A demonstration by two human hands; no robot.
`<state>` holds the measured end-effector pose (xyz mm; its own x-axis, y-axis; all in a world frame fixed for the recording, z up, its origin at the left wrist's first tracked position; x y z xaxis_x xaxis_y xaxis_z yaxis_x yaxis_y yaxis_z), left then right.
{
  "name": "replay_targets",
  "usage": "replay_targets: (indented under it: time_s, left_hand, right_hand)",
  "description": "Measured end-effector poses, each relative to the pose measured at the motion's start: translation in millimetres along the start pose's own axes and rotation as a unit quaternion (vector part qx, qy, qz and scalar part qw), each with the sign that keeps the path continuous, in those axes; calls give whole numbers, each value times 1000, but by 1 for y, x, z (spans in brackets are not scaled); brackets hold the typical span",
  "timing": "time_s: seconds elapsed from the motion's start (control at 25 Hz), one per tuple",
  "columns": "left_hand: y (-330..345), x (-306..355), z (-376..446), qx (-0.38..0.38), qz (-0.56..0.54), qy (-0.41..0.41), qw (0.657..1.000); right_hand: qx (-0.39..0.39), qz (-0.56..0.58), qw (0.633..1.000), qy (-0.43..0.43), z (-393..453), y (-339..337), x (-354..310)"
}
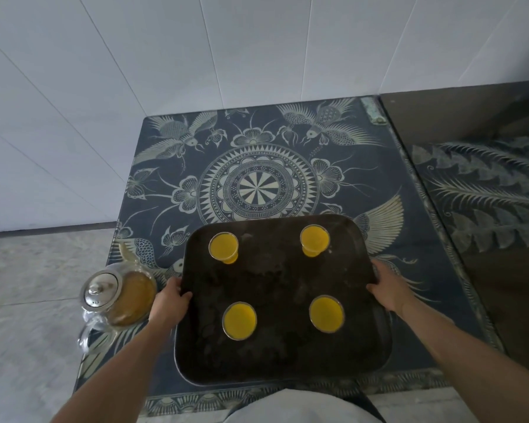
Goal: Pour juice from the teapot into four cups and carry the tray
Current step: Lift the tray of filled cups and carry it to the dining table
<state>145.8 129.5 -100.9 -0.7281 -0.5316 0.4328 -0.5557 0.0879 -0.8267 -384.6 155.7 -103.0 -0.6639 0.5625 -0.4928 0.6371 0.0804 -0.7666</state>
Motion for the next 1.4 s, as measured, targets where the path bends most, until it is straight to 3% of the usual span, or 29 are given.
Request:
replay_targets:
  time_s: [0.52, 1.16, 1.4]
  left_hand:
    - [-5, 5, 4, -10, 49, 5, 999]
    - [-19, 2, -21, 24, 20, -15, 999]
    - [-19, -15, -56, 60, 8, -60, 996]
  right_hand:
    - [-60, -40, 994, 87, 14, 5, 5]
    - [-53, -50, 997, 10, 32, -14, -25]
    - [-61, -38, 997, -11, 36, -22, -37]
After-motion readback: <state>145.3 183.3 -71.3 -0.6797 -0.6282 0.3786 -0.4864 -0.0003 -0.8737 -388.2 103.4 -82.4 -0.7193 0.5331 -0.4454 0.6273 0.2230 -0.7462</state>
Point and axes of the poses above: each hand's wrist, its own z-axis towards the middle knuckle, its own y-axis out of the palm, x = y × z, the point moved 8 cm from there along z, towards the middle knuckle, and after that the axes turned 11 degrees about x, right-handed, at the moved point
